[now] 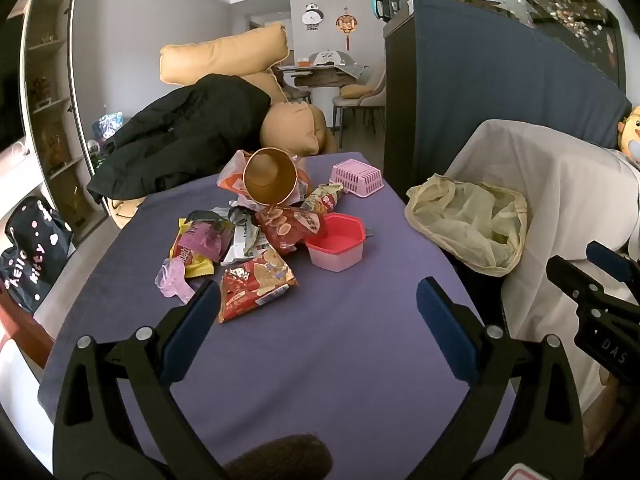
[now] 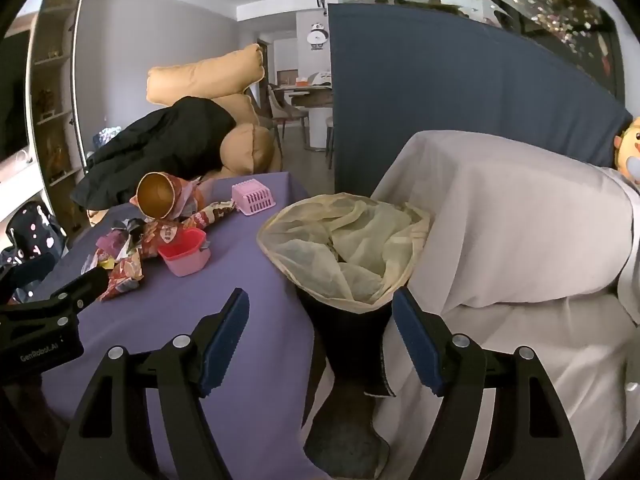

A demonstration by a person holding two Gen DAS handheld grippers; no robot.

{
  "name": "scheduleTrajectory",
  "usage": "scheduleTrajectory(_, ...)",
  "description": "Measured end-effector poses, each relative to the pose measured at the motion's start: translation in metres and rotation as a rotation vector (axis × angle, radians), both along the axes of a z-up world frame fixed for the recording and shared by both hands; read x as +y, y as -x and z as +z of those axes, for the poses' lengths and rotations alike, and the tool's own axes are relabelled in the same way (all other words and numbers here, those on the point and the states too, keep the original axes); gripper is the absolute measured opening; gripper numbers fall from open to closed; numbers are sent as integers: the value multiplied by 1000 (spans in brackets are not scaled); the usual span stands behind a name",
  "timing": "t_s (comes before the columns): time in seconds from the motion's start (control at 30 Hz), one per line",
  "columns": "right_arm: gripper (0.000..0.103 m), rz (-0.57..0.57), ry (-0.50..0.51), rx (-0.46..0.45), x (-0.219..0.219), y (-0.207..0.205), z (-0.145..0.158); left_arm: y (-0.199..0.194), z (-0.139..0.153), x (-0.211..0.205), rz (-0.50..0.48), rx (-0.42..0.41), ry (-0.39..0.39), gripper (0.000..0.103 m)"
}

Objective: Collect trash

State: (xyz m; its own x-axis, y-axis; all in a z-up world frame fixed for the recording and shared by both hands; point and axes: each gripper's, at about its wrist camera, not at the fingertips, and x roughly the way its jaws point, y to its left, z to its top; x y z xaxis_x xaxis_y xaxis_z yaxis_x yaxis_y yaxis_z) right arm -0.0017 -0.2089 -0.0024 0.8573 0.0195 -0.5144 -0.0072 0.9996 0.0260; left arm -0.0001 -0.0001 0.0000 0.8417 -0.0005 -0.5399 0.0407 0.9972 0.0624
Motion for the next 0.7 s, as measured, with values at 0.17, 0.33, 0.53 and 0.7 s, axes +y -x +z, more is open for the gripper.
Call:
scheduleTrajectory(0.17, 70, -2, 4, -1, -1, 0, 0, -1, 1, 1, 2, -1, 3, 94)
scheduleTrajectory(0.33, 70, -2, 2, -1, -1, -1, 0, -3, 3, 4, 5, -4, 2, 94)
scheduleTrajectory(0.53, 70, 0, 6, 3, -2, -2, 0, 2, 2, -3, 0, 1, -1, 94)
scheduleTrajectory(0.7, 70, 6, 10, 6, -3, -4, 0, 2, 1, -3, -1, -1, -2, 94)
